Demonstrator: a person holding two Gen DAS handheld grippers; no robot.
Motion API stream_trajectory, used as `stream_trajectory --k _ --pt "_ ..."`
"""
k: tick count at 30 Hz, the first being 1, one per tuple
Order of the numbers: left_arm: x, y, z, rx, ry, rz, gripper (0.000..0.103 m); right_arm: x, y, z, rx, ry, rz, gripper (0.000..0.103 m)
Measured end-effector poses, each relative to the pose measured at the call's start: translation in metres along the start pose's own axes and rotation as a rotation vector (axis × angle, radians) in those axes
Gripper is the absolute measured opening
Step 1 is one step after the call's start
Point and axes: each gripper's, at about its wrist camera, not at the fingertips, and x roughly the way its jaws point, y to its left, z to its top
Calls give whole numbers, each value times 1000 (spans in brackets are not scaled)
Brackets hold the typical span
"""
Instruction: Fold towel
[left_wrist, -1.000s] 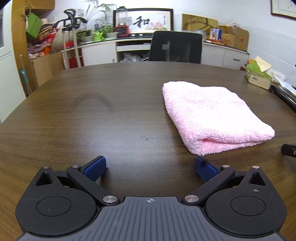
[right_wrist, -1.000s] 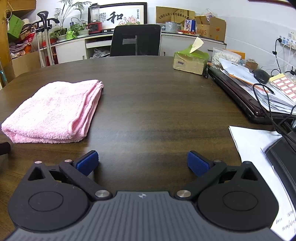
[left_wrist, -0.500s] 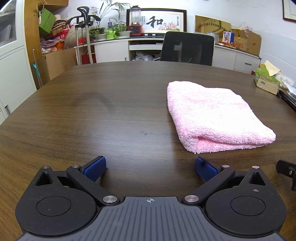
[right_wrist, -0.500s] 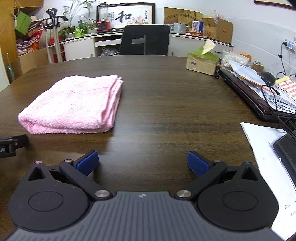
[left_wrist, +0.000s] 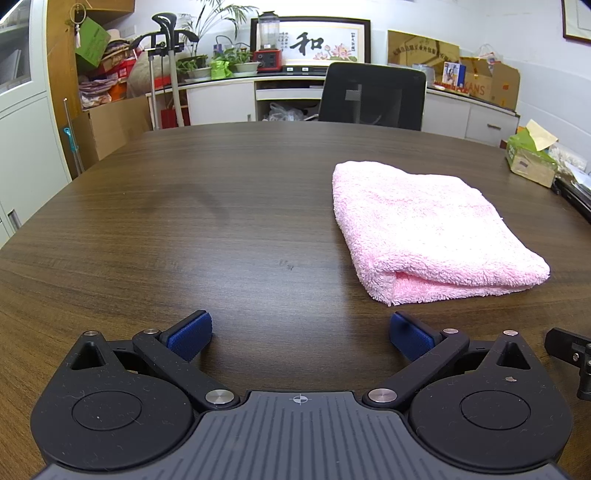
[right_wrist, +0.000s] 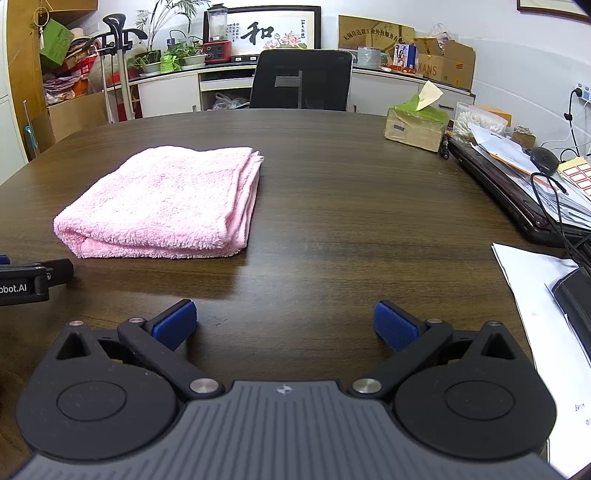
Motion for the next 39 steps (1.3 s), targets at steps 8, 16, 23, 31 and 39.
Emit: stream_trajectory --k 8,16,23,31,39 --pt "-10 -12 -9 19 0 -22 103 -5 12 -4 -25 1 30 103" --pt "-13 -21 -12 19 0 -23 103 -6 23 -5 24 -1 -23 103" --pt "-12 -22 -12 17 0 -20 103 -7 23 -6 42 -1 -42 103" --pt "-13 -23 -12 19 0 -22 103 -8 22 -7 46 0 -48 103" --pt "-12 -20 -11 35 0 -40 103 -10 21 -8 36 0 -37 103"
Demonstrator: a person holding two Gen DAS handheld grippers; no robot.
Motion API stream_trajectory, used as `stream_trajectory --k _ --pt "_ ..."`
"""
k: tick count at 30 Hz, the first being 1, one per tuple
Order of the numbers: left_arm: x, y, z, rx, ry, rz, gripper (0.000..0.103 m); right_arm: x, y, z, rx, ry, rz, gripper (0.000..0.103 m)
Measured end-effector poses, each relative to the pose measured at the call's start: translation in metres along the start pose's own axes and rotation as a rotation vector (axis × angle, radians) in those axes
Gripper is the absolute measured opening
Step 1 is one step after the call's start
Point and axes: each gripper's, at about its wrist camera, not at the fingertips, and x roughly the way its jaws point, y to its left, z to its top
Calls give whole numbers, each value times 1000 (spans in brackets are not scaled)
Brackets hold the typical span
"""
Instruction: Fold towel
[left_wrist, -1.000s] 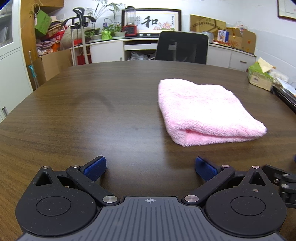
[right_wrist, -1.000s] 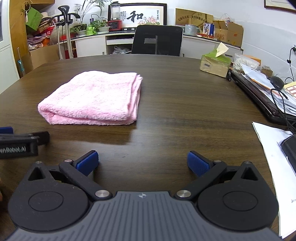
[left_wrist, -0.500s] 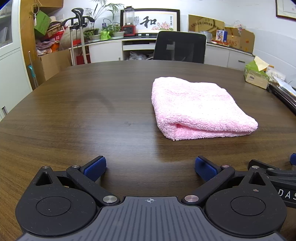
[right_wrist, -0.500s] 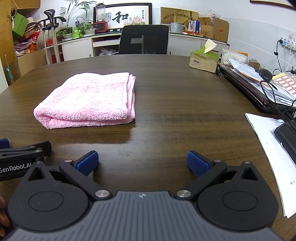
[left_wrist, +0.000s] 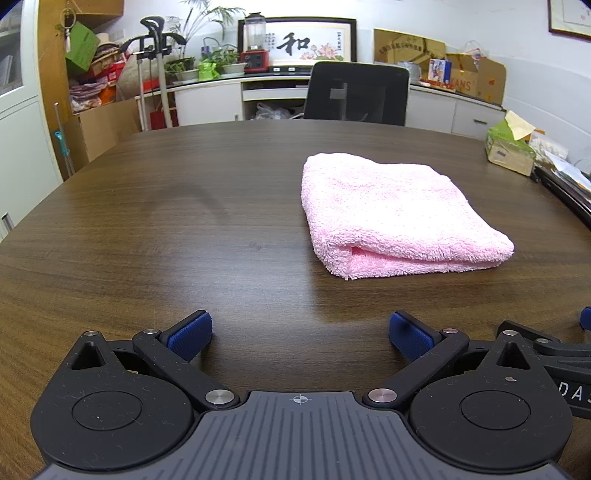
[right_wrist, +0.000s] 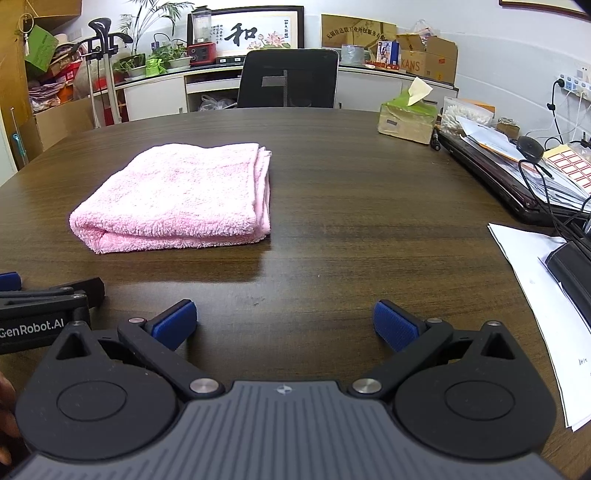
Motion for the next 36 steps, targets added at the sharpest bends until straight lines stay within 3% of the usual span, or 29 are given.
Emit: stream_trajectory --k 36 --pt "1 -1 1 2 0 -7 103 3 -9 4 -10 2 15 103"
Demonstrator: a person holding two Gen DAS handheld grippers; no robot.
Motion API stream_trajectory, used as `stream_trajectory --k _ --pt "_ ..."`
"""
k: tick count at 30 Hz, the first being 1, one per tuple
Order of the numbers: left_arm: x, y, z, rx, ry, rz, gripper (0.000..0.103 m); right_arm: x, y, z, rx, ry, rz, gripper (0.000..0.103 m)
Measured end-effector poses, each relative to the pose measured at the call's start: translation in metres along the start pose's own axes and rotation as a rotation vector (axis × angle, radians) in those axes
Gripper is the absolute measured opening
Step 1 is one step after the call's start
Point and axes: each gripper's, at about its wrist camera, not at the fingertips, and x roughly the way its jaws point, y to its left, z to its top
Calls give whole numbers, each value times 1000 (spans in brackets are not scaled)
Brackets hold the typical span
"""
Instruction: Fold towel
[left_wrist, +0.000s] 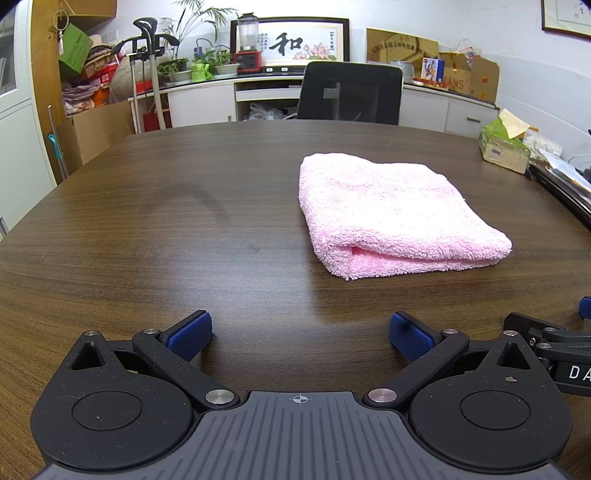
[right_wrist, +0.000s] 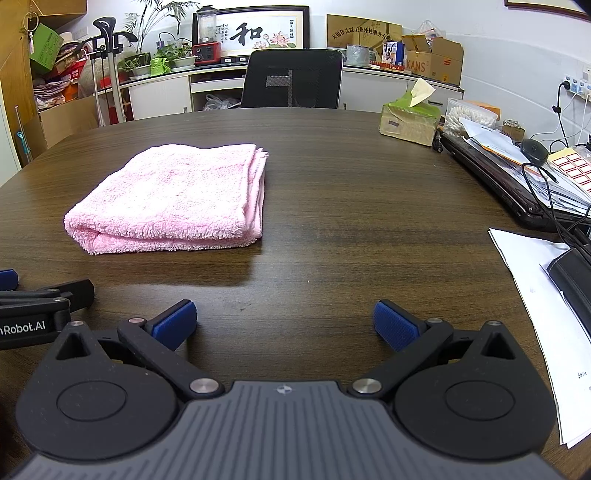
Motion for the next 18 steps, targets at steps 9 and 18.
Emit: stream_trajectory --k 9,18 --pt "0 0 1 -1 0 -1 103 0 1 0 0 0 0 103" --pt "1 0 1 -4 0 6 103 0 0 0 -1 0 0 103"
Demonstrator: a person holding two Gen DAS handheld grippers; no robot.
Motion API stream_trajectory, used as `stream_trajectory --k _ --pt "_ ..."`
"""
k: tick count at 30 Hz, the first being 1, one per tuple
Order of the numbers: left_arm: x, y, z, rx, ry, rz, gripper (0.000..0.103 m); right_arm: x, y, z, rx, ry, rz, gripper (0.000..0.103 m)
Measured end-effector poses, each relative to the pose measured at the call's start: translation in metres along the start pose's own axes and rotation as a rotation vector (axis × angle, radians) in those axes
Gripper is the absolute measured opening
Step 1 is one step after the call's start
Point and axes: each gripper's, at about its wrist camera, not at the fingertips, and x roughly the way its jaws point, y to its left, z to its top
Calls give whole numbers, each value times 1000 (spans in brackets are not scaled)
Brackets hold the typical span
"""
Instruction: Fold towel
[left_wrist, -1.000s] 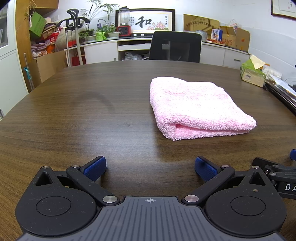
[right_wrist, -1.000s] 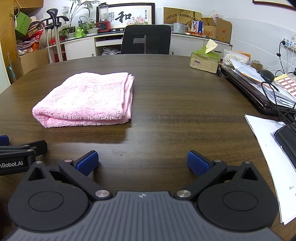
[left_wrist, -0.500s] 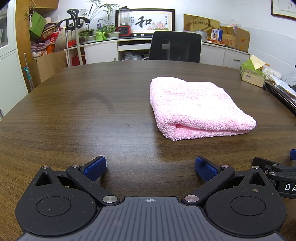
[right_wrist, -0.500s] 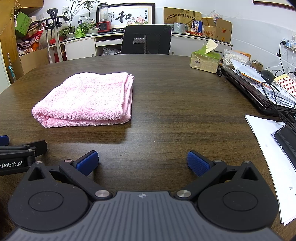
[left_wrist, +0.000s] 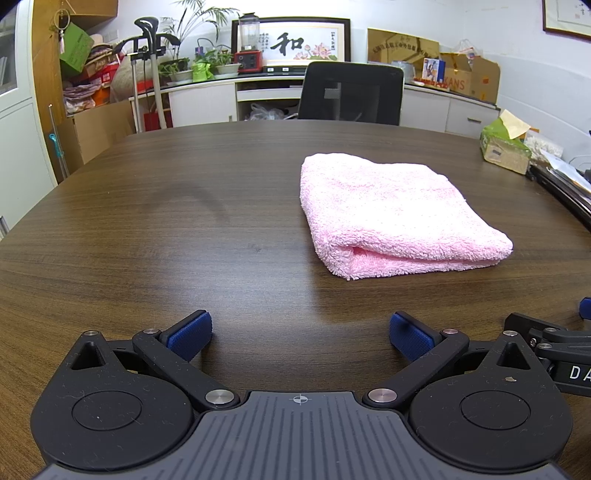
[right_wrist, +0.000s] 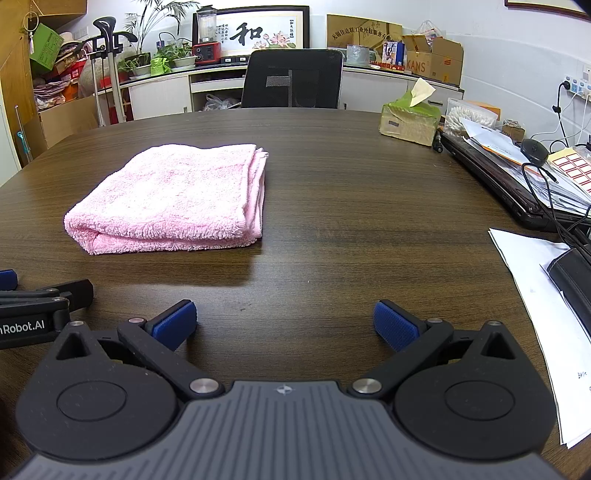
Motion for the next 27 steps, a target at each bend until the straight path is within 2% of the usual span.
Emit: stream_trajectory --k 27 --pt "1 3 0 9 0 -5 103 0 0 0 0 0 0 103"
